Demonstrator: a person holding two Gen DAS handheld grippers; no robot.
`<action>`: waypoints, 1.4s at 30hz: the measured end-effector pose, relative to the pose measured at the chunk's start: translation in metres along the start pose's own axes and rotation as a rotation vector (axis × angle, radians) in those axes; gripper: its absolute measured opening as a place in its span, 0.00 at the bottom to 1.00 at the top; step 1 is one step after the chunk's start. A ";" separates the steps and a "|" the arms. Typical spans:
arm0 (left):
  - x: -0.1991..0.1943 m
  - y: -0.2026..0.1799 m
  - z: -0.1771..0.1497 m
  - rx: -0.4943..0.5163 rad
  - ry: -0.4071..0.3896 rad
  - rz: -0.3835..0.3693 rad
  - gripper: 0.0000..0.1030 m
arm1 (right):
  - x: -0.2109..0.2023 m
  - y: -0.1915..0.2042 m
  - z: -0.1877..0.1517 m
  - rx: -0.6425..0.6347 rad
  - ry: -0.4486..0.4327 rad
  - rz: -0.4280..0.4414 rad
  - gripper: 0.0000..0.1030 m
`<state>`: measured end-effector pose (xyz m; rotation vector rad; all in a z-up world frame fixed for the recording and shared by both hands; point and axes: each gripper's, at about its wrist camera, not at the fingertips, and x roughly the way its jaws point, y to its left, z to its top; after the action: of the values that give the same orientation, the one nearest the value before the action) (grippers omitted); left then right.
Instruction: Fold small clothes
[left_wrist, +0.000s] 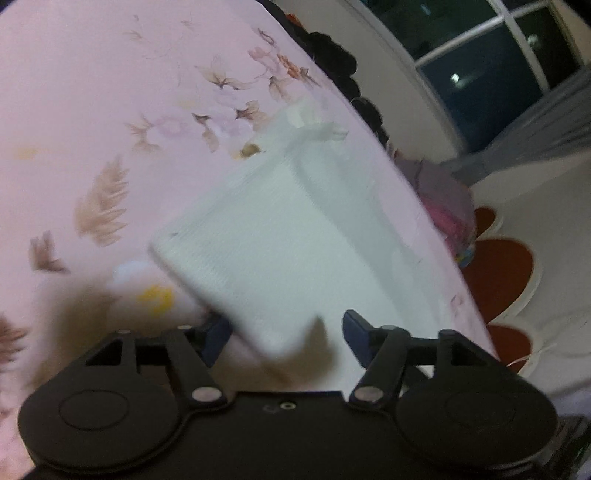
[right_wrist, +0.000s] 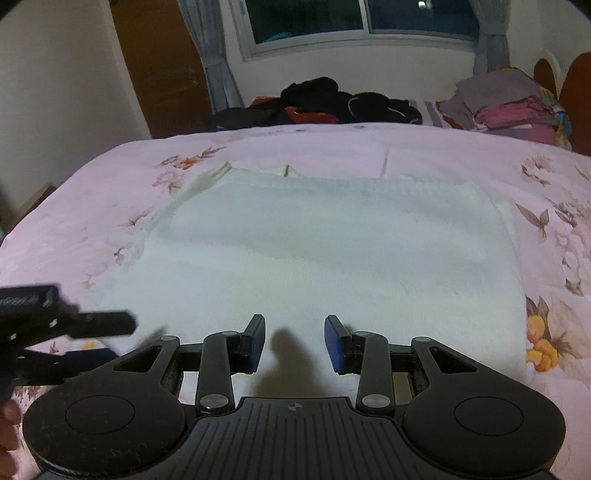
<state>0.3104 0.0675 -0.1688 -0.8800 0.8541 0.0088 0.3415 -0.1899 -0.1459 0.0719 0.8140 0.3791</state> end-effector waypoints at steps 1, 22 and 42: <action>0.004 0.001 0.004 -0.012 -0.007 -0.015 0.66 | 0.001 0.001 0.001 0.001 -0.002 -0.004 0.34; 0.032 0.024 0.045 -0.096 -0.140 -0.088 0.08 | 0.078 0.035 0.023 -0.111 -0.025 -0.185 0.34; -0.001 -0.121 0.003 0.445 -0.224 -0.195 0.06 | 0.028 -0.019 0.028 0.083 -0.109 -0.126 0.34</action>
<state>0.3524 -0.0098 -0.0854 -0.5265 0.5279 -0.2403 0.3852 -0.1949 -0.1500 0.1169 0.7225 0.2210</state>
